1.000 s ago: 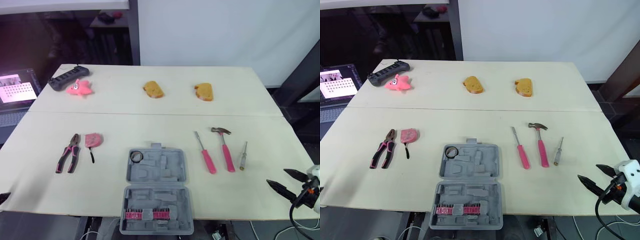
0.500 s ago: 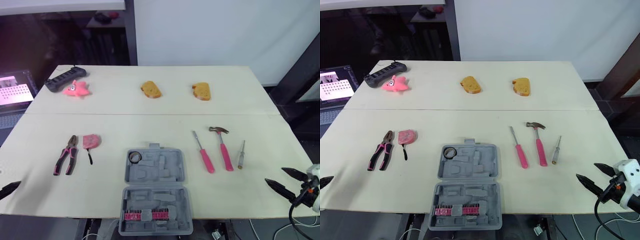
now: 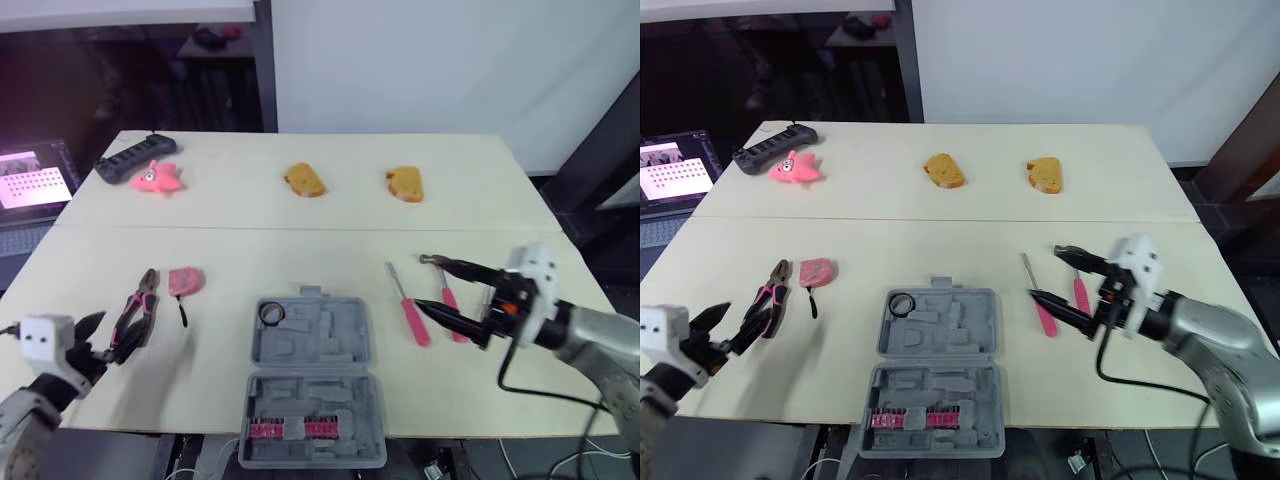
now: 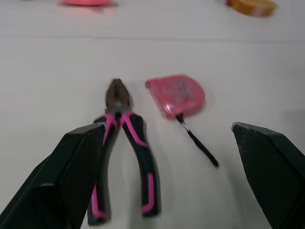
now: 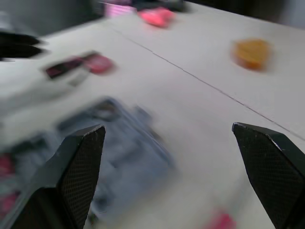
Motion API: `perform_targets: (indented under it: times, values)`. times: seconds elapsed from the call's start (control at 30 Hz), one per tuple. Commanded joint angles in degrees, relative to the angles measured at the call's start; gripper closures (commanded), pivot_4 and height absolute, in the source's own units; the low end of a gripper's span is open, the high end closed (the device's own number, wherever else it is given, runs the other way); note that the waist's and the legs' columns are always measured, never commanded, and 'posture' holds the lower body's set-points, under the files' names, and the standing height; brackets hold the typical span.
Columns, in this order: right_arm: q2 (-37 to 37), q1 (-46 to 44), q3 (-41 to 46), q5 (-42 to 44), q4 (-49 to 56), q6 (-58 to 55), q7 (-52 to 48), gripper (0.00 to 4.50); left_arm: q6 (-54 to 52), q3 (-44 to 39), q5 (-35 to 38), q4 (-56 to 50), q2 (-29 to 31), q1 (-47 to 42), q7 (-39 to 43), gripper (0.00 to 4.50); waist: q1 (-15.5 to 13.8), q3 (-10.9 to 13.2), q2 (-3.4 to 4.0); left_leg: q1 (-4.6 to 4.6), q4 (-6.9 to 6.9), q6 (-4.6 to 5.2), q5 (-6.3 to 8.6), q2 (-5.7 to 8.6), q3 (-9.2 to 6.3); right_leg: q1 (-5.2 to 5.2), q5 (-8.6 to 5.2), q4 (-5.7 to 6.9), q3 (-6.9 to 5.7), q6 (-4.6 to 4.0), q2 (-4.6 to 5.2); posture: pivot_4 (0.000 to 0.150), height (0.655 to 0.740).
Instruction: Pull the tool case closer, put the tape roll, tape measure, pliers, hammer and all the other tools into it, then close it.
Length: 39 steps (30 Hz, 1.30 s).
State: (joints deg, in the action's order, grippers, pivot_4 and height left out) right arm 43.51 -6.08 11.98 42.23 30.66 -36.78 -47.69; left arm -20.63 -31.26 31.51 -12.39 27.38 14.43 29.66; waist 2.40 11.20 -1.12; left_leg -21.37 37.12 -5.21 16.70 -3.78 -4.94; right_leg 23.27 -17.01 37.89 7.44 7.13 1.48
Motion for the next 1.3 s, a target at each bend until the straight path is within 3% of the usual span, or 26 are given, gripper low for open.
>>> perform_targets:
  times: [0.03,0.17,0.43,0.73,1.03,1.13,1.3]
  values:
    - [-1.09,-5.22,-5.26,1.64,2.26,-2.38,0.40,0.00,-6.06,3.38,1.19,-6.55,-3.12,-0.86,-6.95,0.04,-0.10,-0.01,-0.01,0.00,0.02,0.00,0.00,0.00,0.00,-0.01,0.01,-0.05,0.00,0.02,0.01,0.150,0.7400]
    - [-6.30,-13.55,-14.79,-3.00,0.96,-1.26,2.13,0.00,-9.53,10.24,-4.22,-9.60,-8.37,-4.18,-16.44,0.04,0.03,-0.02,-0.04,-0.04,0.00,0.00,0.00,0.03,-0.01,0.00,0.13,-0.13,-0.03,0.19,0.06,0.150,0.7400]
    - [-9.27,-15.60,-19.81,-7.75,0.94,-0.36,3.48,0.00,-11.67,13.76,-11.97,-0.13,-12.89,-12.78,-26.87,0.04,-0.14,-0.03,-0.05,-0.04,0.00,-0.03,-0.02,0.05,-0.12,-0.02,0.14,-0.12,-0.10,0.16,0.04,0.150,0.7400]
    - [-8.60,-14.06,-20.01,-7.39,3.85,-3.09,4.83,0.00,-14.49,14.51,-14.24,12.41,-14.21,-22.00,-28.92,0.04,-0.27,-0.10,0.07,-0.01,-0.03,-0.06,-0.04,0.05,-0.17,-0.05,0.15,-0.08,-0.16,0.16,0.02,0.150,0.7400]
    - [-9.26,-14.36,-19.53,-7.18,5.23,-5.96,7.14,0.00,-20.72,14.78,-14.40,11.83,-16.09,-21.28,-30.63,0.04,0.10,-0.44,0.64,0.04,-0.05,-0.08,-0.05,0.06,-0.18,-0.09,0.14,-0.09,-0.16,0.16,0.03,0.150,0.7400]
    - [-9.62,-14.60,-19.45,-7.12,5.23,-6.36,7.78,0.00,-20.52,15.39,-15.38,11.24,-16.11,-21.16,-30.89,0.91,0.08,-0.46,0.67,0.04,-0.06,-0.08,-0.05,0.07,-0.18,-0.09,0.14,-0.10,-0.15,0.17,0.04,0.150,0.7400]
    - [-9.69,-15.09,-19.88,-7.43,4.80,-6.57,7.94,0.00,-20.90,15.31,-16.06,10.27,-16.79,-20.29,-31.18,3.32,-0.16,-0.46,0.67,0.01,-0.05,-0.08,-0.05,0.09,-0.18,-0.10,0.14,-0.12,-0.15,0.17,0.06,0.150,0.7400]
